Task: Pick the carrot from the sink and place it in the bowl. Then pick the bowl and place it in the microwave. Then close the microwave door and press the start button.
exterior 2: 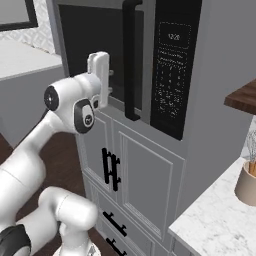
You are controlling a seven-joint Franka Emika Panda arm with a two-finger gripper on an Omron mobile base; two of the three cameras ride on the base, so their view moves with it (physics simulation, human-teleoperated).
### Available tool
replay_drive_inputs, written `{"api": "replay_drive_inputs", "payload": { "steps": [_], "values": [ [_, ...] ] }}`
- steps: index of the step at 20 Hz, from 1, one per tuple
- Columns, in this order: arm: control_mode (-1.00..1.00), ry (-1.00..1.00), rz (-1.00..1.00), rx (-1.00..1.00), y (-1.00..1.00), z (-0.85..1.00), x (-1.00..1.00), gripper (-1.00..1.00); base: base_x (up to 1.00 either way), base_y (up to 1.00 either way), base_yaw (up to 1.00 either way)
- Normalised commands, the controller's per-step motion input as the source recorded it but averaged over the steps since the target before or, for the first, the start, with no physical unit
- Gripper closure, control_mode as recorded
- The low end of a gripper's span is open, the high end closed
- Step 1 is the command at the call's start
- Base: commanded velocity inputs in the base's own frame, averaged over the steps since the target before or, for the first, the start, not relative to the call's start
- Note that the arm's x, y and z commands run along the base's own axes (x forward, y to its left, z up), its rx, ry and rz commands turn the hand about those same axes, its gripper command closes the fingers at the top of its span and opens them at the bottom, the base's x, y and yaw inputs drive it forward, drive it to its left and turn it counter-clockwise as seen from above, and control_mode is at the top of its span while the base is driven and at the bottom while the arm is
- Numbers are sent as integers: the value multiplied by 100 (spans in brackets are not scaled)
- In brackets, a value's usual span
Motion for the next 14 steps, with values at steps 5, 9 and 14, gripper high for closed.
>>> {"api": "replay_drive_inputs", "payload": {
  "steps": [5,9,14],
  "values": [
    [-100,0,0,-13,64,45,-100,-100,0,0,0],
    [-100,11,4,-31,15,61,-100,-100,0,0,0],
    [-100,37,1,-50,5,35,-96,100,0,0,0]
  ]
}}
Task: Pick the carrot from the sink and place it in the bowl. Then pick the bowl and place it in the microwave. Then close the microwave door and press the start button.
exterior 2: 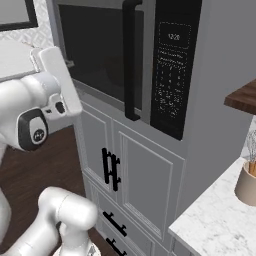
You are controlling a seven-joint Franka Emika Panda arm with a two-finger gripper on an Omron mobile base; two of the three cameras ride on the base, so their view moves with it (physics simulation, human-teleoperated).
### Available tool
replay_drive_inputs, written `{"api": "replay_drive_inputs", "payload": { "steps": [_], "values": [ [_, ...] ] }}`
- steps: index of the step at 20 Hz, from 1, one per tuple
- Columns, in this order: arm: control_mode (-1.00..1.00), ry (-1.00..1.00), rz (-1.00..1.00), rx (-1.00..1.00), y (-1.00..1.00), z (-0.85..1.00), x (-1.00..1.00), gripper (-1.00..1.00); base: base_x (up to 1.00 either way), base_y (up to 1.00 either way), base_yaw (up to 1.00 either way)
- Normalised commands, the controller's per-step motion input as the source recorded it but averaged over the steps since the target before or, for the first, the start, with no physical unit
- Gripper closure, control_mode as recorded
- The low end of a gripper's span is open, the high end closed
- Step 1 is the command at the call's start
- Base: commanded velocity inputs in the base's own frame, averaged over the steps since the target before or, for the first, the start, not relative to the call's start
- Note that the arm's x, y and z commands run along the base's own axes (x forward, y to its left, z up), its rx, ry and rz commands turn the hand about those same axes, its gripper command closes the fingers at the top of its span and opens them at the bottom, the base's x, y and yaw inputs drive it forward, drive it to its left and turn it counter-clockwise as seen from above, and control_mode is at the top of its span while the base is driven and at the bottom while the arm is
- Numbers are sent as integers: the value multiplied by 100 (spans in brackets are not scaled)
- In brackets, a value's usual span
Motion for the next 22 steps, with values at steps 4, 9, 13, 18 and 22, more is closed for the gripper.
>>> {"api": "replay_drive_inputs", "payload": {
  "steps": [4,9,13,18,22],
  "values": [
    [-100,42,1,-49,0,19,-94,100,0,0,0],
    [-100,23,2,-50,-10,5,-100,100,0,0,0],
    [-100,16,7,-73,-9,0,-94,100,0,0,0],
    [-100,5,6,-59,-11,-6,-51,100,0,0,0],
    [-100,6,0,-22,-34,-60,12,100,0,0,0]
  ]
}}
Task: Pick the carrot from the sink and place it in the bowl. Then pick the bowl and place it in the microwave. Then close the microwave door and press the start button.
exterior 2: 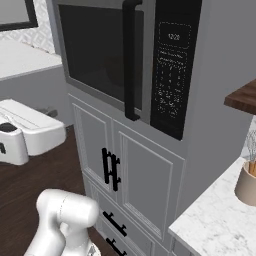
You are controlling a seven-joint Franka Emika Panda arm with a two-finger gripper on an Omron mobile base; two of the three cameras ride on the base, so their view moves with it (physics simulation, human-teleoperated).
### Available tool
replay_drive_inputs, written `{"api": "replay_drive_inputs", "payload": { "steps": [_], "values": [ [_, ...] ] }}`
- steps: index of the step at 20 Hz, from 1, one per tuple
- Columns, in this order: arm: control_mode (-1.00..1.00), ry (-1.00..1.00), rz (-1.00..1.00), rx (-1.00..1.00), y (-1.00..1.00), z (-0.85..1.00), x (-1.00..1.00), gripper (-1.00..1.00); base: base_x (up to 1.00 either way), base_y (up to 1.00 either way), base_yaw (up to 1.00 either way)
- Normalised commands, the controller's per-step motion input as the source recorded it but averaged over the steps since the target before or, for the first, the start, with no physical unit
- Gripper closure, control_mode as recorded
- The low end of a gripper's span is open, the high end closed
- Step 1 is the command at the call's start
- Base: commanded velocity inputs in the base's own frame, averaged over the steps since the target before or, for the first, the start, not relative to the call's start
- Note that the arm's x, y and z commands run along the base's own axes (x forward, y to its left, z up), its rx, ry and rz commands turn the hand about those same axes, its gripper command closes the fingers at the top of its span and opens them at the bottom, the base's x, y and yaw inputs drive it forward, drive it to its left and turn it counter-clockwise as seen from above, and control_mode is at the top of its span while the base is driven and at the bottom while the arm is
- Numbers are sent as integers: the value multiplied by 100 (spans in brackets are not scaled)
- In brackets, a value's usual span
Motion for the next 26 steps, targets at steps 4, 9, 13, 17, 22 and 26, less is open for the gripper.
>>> {"api": "replay_drive_inputs", "payload": {
  "steps": [4,9,13,17,22,26],
  "values": [
    [-100,1,0,-3,-49,-53,36,100,0,0,0],
    [-100,0,0,0,-56,-26,23,100,0,0,0],
    [-100,-1,0,0,-36,-40,33,100,0,0,0],
    [-100,-2,0,0,-19,-32,13,100,0,0,0],
    [-100,0,0,0,-15,-21,16,100,0,0,0],
    [-100,0,0,0,-21,-2,30,100,0,0,0]
  ]
}}
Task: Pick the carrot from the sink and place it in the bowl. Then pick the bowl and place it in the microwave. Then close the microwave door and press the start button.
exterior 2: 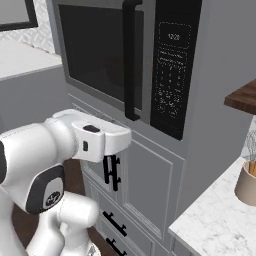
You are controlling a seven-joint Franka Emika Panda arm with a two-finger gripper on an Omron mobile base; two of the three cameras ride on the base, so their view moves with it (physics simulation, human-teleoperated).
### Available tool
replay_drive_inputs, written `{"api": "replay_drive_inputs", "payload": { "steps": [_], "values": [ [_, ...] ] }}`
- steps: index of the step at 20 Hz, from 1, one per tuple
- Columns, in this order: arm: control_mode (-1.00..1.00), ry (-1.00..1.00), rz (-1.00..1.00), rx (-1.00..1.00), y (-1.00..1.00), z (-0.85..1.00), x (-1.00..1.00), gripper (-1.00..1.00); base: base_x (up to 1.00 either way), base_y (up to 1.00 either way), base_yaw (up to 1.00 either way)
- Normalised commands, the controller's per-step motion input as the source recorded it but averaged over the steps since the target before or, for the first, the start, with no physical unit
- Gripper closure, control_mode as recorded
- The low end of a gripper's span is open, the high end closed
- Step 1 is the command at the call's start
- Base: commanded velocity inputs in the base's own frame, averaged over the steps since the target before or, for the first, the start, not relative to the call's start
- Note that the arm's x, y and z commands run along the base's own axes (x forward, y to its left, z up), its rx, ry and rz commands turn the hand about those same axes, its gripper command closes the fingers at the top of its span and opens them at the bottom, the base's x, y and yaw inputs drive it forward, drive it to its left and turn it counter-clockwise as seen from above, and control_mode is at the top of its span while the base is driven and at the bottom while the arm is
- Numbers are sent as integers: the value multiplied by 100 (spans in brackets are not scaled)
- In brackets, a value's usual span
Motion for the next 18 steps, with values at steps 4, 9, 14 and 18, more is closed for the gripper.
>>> {"api": "replay_drive_inputs", "payload": {
  "steps": [4,9,14,18],
  "values": [
    [-100,0,0,0,-37,0,46,100,0,0,0],
    [-100,0,0,0,-45,-2,48,100,0,0,0],
    [-100,0,0,0,-41,-12,14,100,0,0,0],
    [-100,0,0,0,-22,-29,19,100,0,0,0]
  ]
}}
